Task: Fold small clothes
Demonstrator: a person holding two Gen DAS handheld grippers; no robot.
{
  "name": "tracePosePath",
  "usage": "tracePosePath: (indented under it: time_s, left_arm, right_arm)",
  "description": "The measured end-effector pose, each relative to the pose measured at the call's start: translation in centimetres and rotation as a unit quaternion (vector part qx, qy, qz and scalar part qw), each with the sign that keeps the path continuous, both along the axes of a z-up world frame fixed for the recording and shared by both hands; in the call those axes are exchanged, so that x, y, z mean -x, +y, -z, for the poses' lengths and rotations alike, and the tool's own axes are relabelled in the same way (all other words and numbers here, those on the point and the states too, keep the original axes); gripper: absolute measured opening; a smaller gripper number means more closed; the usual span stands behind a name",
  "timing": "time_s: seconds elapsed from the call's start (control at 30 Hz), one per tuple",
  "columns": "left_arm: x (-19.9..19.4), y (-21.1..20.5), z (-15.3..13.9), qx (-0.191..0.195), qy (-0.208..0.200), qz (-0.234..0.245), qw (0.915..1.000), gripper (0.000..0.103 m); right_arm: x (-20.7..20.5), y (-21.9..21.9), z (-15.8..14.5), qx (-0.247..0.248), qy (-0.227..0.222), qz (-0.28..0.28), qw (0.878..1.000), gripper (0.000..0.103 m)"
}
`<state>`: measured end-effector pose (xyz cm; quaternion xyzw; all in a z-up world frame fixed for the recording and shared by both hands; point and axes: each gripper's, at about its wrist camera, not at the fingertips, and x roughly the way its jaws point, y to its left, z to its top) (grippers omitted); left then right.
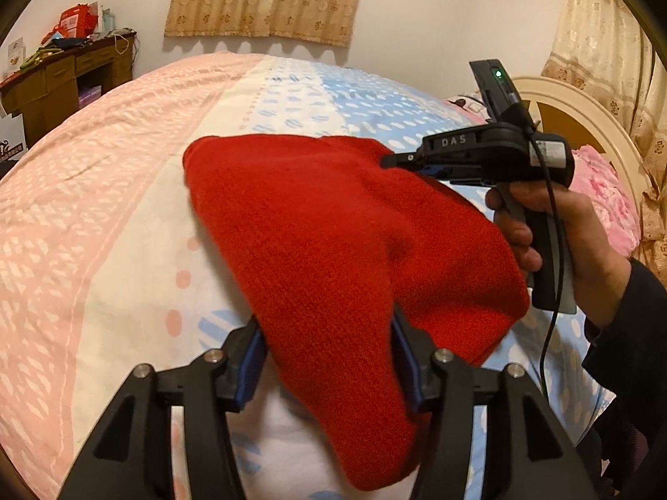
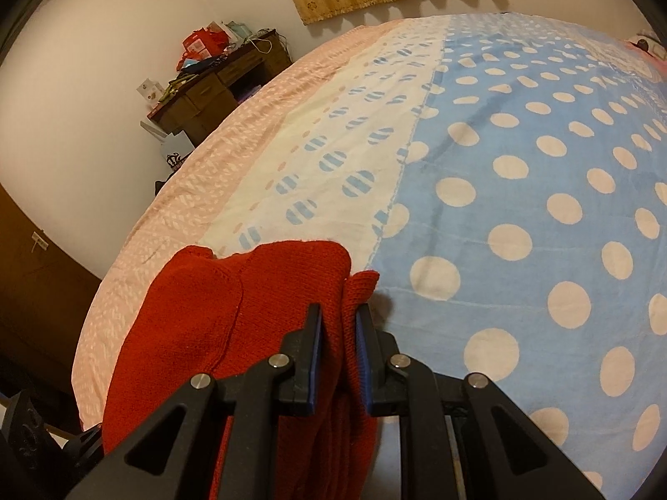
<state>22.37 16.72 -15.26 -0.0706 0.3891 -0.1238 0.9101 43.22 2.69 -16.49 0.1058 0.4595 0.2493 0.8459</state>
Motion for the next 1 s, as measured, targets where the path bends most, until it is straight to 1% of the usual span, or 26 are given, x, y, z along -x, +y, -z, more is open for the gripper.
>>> tracePosePath:
  time_s: [0.2,0.27,0.4,0.43,0.47,0.53,0.6,0.63,0.67,0.73,0.77,0.83,0.9,1.0]
  left_arm:
    - [0.1,-0.1,-0.1,-0.008,-0.001,-0.004,1.0,0.059]
    - [0.2,-0.1,-0.2,-0.013,-0.002,-0.007,0.9999,0.062]
    - [0.6,0.0,-0.7,-0.018,-0.007,-0.012,0.9998,0.065]
    - [0.8,0.0,-0.9,-0.018,-0.009,-0.013,0.9997,0.067]
    - [1.0,0.1,-1.1,-0.02,-0.012,-0.015,0.9996,0.07]
    - [1.5,0.1,-1.9,-0.025,-0.021,-0.016,0.9993,0.071]
    - [2.1,0.2,-2.7,-0.037,-0.035,-0.018,0.9985,0.072]
    - [2.3,0.4,-3.2,-0.043,-0.046,-0.023,0.9978,0.077]
    - [2.6,0.7,-3.9,-0.05,-0.062,-0.032,0.9963,0.084]
    - [2.6,1.4,-4.8,-0.058,-0.08,-0.05,0.9938,0.093]
    - [2.3,2.0,-5.2,-0.06,-0.09,-0.062,0.9922,0.095]
    - [1.5,2.8,-5.3,-0.06,-0.091,-0.076,0.9911,0.095]
    - [0.0,3.6,-4.7,-0.053,-0.082,-0.087,0.9914,0.095]
    - [-1.6,3.7,-3.6,-0.057,-0.07,-0.094,0.9915,0.095]
  right_arm:
    - [-0.1,0.1,0.5,0.004,0.005,0.001,1.0,0.016]
    - [0.0,0.1,0.5,0.007,0.005,0.0,1.0,0.017]
    - [0.2,0.1,0.2,0.008,0.002,-0.002,1.0,0.018]
    - [0.2,0.1,0.2,0.008,0.002,-0.002,1.0,0.018]
    - [0.3,0.1,0.2,0.01,0.001,-0.002,1.0,0.018]
    - [0.3,0.2,0.2,0.012,0.0,-0.003,1.0,0.018]
    - [0.5,0.1,0.1,0.017,-0.001,-0.002,1.0,0.022]
    - [0.7,-0.1,-0.1,0.019,-0.002,0.001,1.0,0.027]
    - [1.0,-0.3,-0.4,0.018,-0.004,0.003,1.0,0.032]
    - [1.9,-0.8,-1.1,0.02,-0.012,0.006,1.0,0.037]
    - [2.9,-1.3,-1.7,0.02,-0.02,0.006,1.0,0.037]
    - [4.6,-2.3,-2.6,0.011,-0.028,0.006,1.0,0.037]
    - [6.3,-3.0,-3.2,-0.002,-0.031,0.006,1.0,0.038]
    - [9.2,-3.8,-3.9,-0.025,-0.033,0.006,0.999,0.043]
